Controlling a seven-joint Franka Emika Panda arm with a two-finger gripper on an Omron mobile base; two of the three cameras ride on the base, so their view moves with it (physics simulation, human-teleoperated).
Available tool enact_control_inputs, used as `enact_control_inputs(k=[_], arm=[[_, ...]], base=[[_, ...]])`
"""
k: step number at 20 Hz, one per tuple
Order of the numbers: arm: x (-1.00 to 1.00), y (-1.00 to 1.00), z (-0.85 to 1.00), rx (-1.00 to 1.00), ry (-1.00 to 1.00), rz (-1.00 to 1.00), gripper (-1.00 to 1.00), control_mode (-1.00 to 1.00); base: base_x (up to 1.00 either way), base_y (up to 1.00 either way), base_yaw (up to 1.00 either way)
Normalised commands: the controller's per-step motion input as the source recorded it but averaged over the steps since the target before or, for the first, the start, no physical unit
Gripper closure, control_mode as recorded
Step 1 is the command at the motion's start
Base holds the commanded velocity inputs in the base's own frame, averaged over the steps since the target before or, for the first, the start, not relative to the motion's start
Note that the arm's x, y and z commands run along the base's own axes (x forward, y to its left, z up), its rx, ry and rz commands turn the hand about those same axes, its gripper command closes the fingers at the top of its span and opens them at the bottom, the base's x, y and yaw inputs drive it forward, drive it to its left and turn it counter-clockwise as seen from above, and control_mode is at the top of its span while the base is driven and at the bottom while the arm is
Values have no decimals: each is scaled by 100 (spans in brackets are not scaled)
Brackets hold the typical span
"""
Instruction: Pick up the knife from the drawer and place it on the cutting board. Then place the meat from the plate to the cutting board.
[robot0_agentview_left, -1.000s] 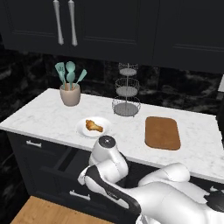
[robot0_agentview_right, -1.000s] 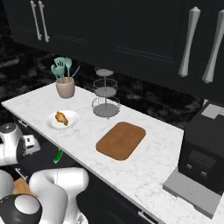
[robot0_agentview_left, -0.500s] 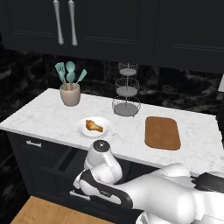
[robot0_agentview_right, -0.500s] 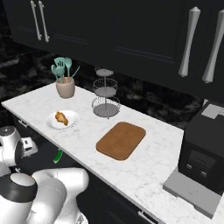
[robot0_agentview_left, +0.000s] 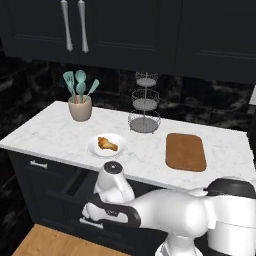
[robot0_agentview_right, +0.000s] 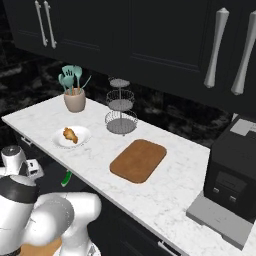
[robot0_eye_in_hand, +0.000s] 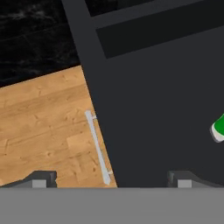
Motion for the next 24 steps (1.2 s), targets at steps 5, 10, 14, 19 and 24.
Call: enact_control_inputs(k=[5, 10, 14, 19, 24], arm=[[15, 4, -23, -1, 8, 3, -100, -100], [9, 10, -23, -1, 5, 3, -100, -100], [0, 14, -18, 0, 3, 3, -100, -100], [-10, 26, -22, 0, 5, 7, -100, -100], [-17, 35, -30, 0, 7, 8, -100, -100]], base=[[0, 0, 0], [0, 0, 0], [0, 0, 0], [0, 0, 0], [0, 0, 0]])
